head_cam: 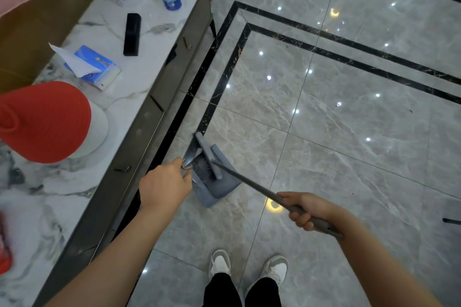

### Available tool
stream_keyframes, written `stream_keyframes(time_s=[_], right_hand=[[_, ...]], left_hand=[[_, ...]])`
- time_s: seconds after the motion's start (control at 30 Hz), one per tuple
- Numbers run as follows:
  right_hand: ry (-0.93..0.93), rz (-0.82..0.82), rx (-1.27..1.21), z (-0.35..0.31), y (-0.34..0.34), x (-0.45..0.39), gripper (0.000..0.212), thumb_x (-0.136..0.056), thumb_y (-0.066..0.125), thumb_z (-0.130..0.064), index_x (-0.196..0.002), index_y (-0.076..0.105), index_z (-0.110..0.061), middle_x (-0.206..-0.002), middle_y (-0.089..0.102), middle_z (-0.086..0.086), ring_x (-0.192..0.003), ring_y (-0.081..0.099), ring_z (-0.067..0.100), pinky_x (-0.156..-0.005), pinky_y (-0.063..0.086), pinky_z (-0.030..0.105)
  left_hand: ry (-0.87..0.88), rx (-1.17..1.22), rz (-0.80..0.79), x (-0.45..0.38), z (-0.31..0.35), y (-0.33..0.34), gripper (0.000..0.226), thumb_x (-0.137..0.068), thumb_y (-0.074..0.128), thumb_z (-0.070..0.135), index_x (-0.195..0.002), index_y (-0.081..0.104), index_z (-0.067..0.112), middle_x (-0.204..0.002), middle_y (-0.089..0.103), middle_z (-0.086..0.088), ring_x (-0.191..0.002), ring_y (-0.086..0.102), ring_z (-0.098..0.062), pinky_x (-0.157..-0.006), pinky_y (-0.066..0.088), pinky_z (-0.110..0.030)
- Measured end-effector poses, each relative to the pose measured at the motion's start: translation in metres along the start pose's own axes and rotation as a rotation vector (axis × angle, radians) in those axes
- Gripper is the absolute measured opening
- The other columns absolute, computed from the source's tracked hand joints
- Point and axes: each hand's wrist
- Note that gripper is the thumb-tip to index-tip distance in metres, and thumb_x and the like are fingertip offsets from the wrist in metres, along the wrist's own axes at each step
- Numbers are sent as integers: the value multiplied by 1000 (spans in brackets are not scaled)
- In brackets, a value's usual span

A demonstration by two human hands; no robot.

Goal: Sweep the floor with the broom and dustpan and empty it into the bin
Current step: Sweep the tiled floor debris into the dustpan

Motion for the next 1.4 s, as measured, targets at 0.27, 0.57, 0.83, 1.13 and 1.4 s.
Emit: stream_keyframes(time_s=[0.27, 0.57, 0.83, 1.13, 1.4], right_hand=[[-89, 209, 55, -6, -21, -4, 47, -100, 31, -12, -146, 32, -21, -48, 37, 2, -29, 29, 6, -30, 27, 14], [11, -10, -85, 12, 2, 9, 36, -101, 35, -16, -136, 41, -24, -48, 38, -1, -28, 27, 3, -26, 26, 13], [-66, 151, -155, -36, -16, 49, 41, -100, 37, -18, -141, 38, -24, -52, 33, 3, -26, 25, 5, -26, 22, 9], [-213, 340, -86, -109, 21, 9, 22, -101, 35, -28, -111, 46, -12, -48, 36, 7, -22, 29, 9, -28, 26, 11], [-292, 459, -88, -168, 3, -42, 44, -97, 32, -9, -139, 43, -17, -59, 33, 6, -22, 30, 8, -28, 27, 13]], left_hand=[[7, 6, -9, -2, 2, 0, 21, -87, 53, 32, -94, 61, 14, -77, 68, -15, -67, 60, -33, -53, 34, -29], [-7, 30, -22, 3, -3, -3, 22, -88, 53, 33, -100, 62, 17, -82, 69, -13, -74, 63, -33, -54, 35, -28], [-46, 179, -177, 12, -28, -14, 24, -92, 47, 35, -106, 59, 21, -95, 70, -9, -89, 66, -28, -61, 42, -29], [-329, 356, -48, 10, -69, -31, 25, -91, 49, 32, -92, 62, 11, -71, 63, -8, -66, 58, -28, -53, 40, -28], [-448, 357, 20, -25, -70, -32, 24, -91, 51, 28, -87, 63, 8, -50, 37, 7, -44, 32, -8, -40, 23, -21]])
Point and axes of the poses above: each hand's wrist, its own x-axis away from the middle knuckle, its own y-axis out of the palm, z = x × y
